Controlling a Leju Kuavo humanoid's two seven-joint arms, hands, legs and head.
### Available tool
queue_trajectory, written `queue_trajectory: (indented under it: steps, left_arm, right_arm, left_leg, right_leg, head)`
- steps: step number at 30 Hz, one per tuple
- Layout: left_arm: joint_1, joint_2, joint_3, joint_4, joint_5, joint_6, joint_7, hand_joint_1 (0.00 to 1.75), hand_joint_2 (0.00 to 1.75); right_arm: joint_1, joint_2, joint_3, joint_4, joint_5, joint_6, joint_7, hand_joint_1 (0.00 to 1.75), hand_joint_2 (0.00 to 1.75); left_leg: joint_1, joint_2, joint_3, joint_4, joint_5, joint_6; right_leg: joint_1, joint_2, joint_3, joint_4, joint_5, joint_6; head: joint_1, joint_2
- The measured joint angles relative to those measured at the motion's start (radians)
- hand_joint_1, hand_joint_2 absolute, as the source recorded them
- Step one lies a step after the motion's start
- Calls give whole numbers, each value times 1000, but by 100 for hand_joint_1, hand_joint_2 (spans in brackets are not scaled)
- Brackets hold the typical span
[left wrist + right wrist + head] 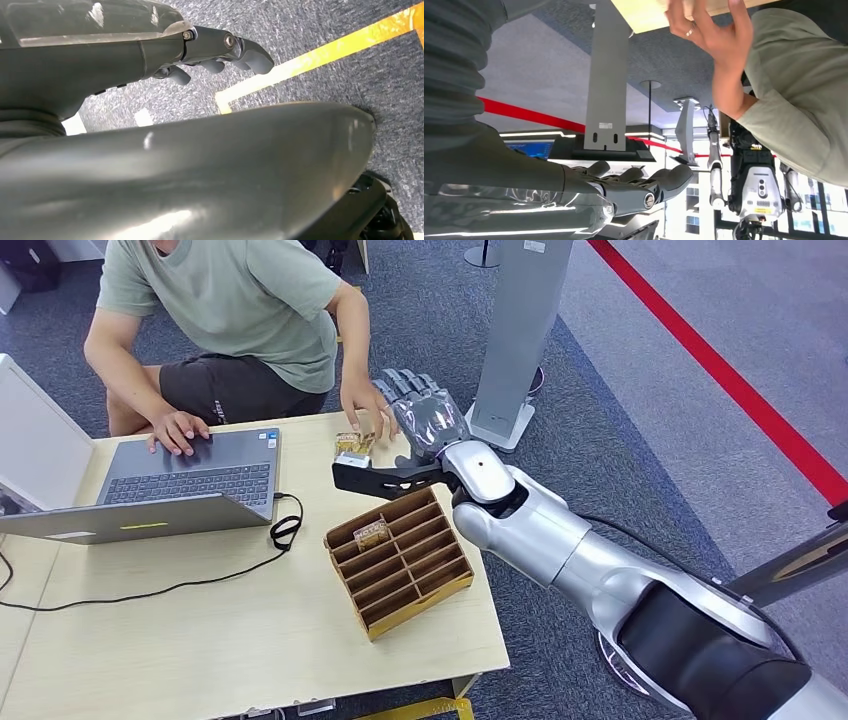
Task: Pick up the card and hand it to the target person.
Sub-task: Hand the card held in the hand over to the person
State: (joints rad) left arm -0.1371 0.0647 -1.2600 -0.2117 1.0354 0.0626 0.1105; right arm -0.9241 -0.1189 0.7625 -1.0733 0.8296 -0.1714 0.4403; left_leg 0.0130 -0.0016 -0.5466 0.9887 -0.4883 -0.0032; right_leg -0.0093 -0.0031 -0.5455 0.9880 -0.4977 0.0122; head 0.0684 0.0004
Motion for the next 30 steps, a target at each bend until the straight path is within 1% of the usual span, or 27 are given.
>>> queue_trajectory:
  steps: [3,7,12,16,20,23,26,30]
  left_arm:
    - [8,1,0,0,19,5,-1,0,0]
    - [15,3,1,0,39,12,-1,0,0]
    - [22,6,5,0,57,16,-1,0,0]
    - [25,7,10,0,65,20,-3,0,0]
    - [27,8,13,0,72,21,-6,0,0]
    - [27,8,16,0,76,22,-10,0,0]
    - [28,8,21,0,78,23,-16,0,0]
    - [27,8,26,0,75,26,-17,0,0]
  right_arm:
    - [19,-15,-19,-78,-54,2,13,0,175]
    - [74,-46,-51,-197,-189,-13,-4,0,175]
    - [193,-102,-104,-346,-366,-72,-75,0,175]
    - [287,-146,-146,-442,-451,-100,-137,0,175]
    - [404,-184,-193,-531,-538,-123,-227,0,175]
    - [503,-202,-233,-587,-626,-133,-332,0,175]
    - [609,-207,-273,-620,-690,-136,-429,0,175]
    - [738,-202,-315,-637,-715,-136,-513,0,175]
  left_leg:
    - [0,0,0,0,0,0]
    - [0,0,0,0,0,0]
    - [0,0,0,0,0,0]
    - [0,0,1,0,0,0]
    - [0,0,1,0,0,0]
    - [0,0,1,0,-1,0]
    - [0,0,0,0,-1,0]
    - [0,-1,0,0,-1,0]
  right_leg:
    - [0,0,0,0,0,0]
    - [0,0,0,0,0,0]
    - [0,0,0,-1,0,0]
    - [0,0,0,-1,0,0]
    - [0,0,0,-1,0,0]
    - [0,0,0,-1,0,0]
    - [0,0,0,-1,0,0]
    - [0,0,0,-1,-1,0]
  head:
    - [0,0]
    - [0,0]
    - [0,0]
    - [0,0]
    - [0,0]
    - [0,0]
    - [0,0]
    - [0,0]
